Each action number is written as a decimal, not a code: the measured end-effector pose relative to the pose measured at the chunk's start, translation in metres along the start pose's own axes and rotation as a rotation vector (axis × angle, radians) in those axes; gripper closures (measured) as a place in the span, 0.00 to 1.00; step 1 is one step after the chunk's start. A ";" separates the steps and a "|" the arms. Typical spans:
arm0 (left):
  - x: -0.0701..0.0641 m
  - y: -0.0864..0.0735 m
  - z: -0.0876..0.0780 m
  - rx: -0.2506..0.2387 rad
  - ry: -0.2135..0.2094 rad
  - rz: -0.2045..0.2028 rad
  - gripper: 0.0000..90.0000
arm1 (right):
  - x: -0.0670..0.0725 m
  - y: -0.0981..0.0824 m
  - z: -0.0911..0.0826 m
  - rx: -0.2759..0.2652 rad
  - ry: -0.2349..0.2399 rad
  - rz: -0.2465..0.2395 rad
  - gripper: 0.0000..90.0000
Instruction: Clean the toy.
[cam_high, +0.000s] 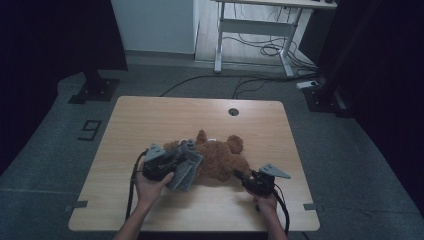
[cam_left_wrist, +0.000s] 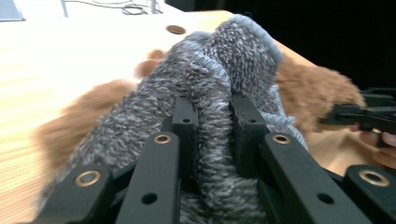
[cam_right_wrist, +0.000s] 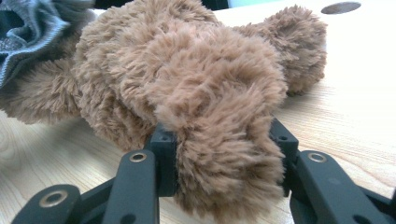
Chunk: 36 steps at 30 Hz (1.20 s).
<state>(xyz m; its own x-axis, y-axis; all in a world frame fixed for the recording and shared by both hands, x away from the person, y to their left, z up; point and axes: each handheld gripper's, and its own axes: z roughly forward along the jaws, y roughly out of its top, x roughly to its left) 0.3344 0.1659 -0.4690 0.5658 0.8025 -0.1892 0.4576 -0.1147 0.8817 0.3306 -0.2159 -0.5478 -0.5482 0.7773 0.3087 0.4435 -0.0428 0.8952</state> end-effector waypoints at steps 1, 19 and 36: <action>0.008 -0.002 -0.005 -0.003 0.016 -0.013 0.83 | 0.000 0.000 0.000 0.000 -0.001 -0.001 0.64; 0.014 0.006 -0.017 -0.011 0.042 -0.005 0.83 | 0.000 -0.001 0.001 -0.001 -0.001 0.003 0.64; -0.127 0.042 0.088 0.132 -0.128 0.273 0.83 | 0.000 -0.002 -0.001 0.001 -0.001 -0.001 0.64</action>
<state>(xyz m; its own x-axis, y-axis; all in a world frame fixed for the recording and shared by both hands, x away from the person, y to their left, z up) 0.3425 0.0072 -0.4457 0.7579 0.6523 -0.0135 0.3571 -0.3974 0.8453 0.3290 -0.2160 -0.5495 -0.5479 0.7778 0.3078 0.4436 -0.0418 0.8953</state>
